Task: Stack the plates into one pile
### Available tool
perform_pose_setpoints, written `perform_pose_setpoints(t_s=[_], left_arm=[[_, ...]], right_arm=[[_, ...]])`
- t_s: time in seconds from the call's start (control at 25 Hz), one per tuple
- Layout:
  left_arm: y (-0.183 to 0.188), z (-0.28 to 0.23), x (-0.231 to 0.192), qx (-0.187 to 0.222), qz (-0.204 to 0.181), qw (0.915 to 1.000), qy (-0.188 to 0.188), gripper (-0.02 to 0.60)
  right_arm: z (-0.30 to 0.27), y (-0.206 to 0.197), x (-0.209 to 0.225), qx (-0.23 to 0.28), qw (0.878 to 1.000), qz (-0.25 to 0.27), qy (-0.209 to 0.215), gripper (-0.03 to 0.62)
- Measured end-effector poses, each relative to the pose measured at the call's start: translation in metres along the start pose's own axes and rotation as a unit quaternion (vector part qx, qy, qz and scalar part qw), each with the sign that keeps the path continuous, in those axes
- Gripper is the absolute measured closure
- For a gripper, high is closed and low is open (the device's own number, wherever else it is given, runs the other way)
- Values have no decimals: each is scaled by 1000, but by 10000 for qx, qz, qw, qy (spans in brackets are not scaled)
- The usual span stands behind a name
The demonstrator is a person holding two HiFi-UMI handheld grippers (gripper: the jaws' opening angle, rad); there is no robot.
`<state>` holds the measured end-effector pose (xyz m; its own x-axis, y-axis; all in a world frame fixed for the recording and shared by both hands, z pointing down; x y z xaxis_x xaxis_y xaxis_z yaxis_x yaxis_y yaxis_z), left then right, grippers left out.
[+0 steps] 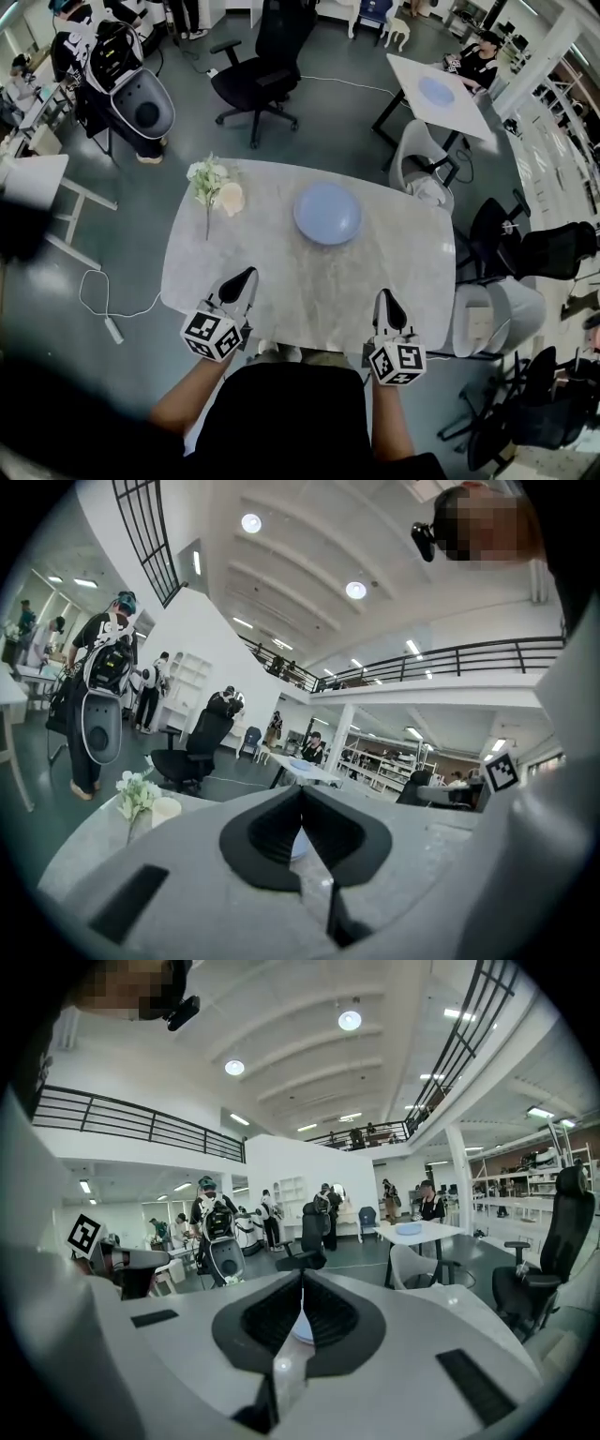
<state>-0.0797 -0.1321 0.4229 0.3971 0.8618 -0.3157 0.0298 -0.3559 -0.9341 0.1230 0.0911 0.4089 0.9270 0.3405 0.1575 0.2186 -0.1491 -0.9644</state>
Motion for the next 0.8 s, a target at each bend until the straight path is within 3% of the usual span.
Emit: perform_pose_setpoints(t_s=[0.44, 0.8], left_arm=[[10, 4, 18, 236, -143, 9996, -55, 565], [10, -7, 10, 160, -274, 9995, -33, 565]], right_arm=[[23, -1, 3, -65, 9995, 214, -233, 580], [15, 12, 1, 171, 9993, 210, -249, 580]])
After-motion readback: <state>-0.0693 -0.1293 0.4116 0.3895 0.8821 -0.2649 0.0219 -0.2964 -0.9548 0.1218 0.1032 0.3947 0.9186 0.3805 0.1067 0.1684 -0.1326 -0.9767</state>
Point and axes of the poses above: the fingertips, and each gripper's own axes: z backward along the fingers, x to its right, y out of its top, the point moved 2 cm from there along z, backward along the fingers, and after that the axes turned 8 degrees about y, right-handed, at the moved point
